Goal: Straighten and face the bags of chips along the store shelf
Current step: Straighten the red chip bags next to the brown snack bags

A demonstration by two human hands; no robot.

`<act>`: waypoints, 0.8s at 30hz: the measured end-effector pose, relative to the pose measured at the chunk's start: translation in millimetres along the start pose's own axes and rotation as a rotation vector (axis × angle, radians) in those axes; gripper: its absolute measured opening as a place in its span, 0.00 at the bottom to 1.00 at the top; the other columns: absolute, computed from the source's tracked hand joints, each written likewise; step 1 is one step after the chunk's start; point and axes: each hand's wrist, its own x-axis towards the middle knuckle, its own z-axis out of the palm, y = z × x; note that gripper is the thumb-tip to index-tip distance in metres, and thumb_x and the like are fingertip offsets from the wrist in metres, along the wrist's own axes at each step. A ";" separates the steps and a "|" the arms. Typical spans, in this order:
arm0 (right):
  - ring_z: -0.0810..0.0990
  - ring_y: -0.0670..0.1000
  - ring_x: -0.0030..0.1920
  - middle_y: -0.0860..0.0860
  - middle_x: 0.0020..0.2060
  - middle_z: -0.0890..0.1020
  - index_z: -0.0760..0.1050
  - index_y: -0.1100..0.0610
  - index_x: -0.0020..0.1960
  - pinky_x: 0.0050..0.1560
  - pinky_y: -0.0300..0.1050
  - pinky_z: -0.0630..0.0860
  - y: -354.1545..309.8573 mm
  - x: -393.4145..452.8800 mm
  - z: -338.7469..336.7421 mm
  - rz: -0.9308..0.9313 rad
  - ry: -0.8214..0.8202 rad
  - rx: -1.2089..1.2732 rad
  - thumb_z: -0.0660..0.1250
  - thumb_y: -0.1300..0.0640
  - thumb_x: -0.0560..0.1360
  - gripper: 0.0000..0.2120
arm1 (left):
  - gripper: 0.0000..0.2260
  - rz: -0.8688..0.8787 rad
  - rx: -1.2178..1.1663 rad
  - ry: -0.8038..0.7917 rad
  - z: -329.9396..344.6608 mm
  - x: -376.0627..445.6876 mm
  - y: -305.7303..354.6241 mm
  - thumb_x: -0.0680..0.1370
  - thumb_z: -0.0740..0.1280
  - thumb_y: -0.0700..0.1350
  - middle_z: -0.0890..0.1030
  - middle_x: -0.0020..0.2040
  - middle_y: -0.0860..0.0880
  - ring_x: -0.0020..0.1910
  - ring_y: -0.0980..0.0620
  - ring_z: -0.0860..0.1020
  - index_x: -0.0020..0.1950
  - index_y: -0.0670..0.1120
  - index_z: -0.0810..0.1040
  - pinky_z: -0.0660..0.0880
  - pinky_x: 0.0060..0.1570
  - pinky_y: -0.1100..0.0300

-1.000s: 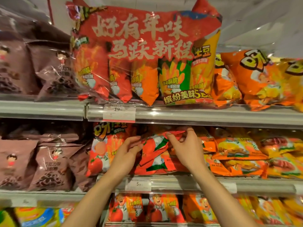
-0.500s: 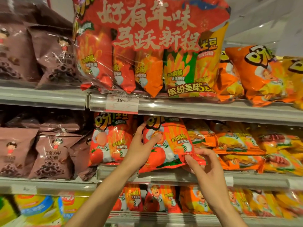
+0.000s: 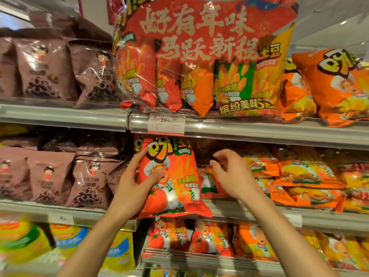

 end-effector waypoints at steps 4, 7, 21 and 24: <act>0.76 0.61 0.62 0.61 0.61 0.78 0.73 0.62 0.64 0.58 0.50 0.72 -2.7 44.3 24.6 0.060 -0.251 -0.422 0.60 0.45 0.80 0.22 | 0.27 0.007 0.012 -0.005 -13.3 -2.6 -1.2 0.75 0.73 0.47 0.79 0.59 0.71 0.60 0.69 0.77 0.71 0.62 0.70 0.73 0.52 0.76; 0.75 0.63 0.62 0.62 0.62 0.77 0.73 0.62 0.63 0.59 0.51 0.72 3.4 49.2 25.0 0.110 -0.351 -0.554 0.58 0.40 0.80 0.26 | 0.28 0.004 0.010 -0.018 -18.2 -3.9 -1.5 0.74 0.73 0.50 0.79 0.62 0.69 0.62 0.67 0.77 0.71 0.64 0.70 0.73 0.58 0.68; 0.74 0.61 0.67 0.57 0.69 0.74 0.67 0.59 0.72 0.62 0.53 0.71 12.7 50.0 25.0 0.338 -0.455 -0.564 0.58 0.33 0.77 0.35 | 0.27 0.000 0.026 -0.058 -19.2 -1.4 -7.4 0.75 0.73 0.51 0.76 0.66 0.67 0.65 0.66 0.74 0.71 0.69 0.69 0.70 0.67 0.58; 0.76 0.62 0.63 0.59 0.64 0.77 0.66 0.62 0.69 0.57 0.50 0.73 19.3 44.3 26.2 0.340 -0.338 -0.405 0.63 0.36 0.76 0.34 | 0.27 0.003 0.019 -0.060 -18.5 -1.6 -8.0 0.76 0.73 0.49 0.76 0.65 0.68 0.64 0.68 0.74 0.71 0.68 0.69 0.70 0.64 0.62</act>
